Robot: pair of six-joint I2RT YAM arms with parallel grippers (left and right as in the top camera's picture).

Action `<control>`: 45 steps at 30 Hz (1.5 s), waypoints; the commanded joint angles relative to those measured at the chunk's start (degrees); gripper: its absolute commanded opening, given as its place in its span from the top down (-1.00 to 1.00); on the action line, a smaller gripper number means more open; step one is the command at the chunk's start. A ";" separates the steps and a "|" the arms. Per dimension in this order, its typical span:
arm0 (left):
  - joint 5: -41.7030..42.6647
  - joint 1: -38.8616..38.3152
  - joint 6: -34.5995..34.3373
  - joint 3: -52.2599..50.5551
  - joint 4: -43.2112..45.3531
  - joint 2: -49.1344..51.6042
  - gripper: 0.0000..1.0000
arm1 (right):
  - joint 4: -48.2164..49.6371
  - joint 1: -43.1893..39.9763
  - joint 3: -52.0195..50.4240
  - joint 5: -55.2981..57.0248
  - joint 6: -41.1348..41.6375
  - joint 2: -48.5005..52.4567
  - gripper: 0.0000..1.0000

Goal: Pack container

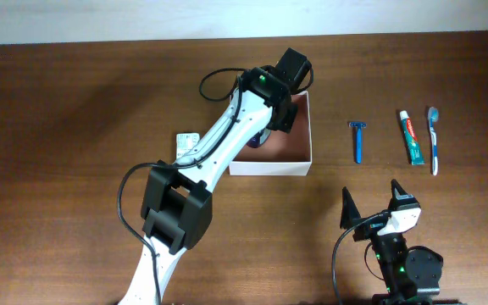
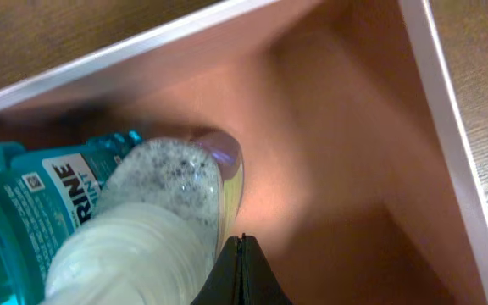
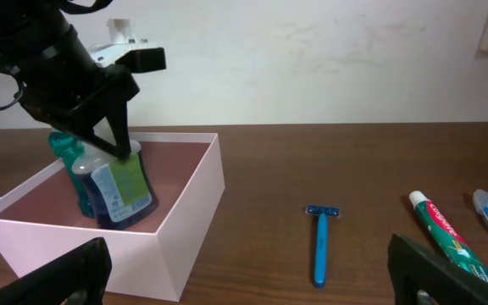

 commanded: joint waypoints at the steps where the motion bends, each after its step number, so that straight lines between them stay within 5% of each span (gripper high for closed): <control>1: -0.13 0.46 0.20 1.46 1.29 0.37 0.98 | -0.22 -0.44 -0.35 -0.70 -0.39 -0.42 -0.97; 9: 5.88 0.02 3.78 21.05 -2.36 0.33 0.97 | -0.22 -0.44 -0.35 -0.70 -0.39 -0.42 -0.97; 13: 5.51 0.42 3.80 31.56 -9.64 0.04 0.64 | -0.22 -0.44 -0.35 -0.70 -0.39 -0.42 -0.97; 23: -0.39 8.96 5.95 49.68 -33.86 -2.99 0.27 | -0.22 -0.44 -0.35 -0.72 -0.39 -0.42 -0.97; 32: 2.23 17.55 5.92 44.26 -33.86 -4.68 0.00 | -0.22 -0.44 -0.35 -0.70 -0.39 -0.42 -0.97; 45: 3.72 22.95 5.88 13.70 -33.29 -4.57 -0.01 | -0.22 -0.44 -0.35 -0.70 -0.39 -0.42 -0.97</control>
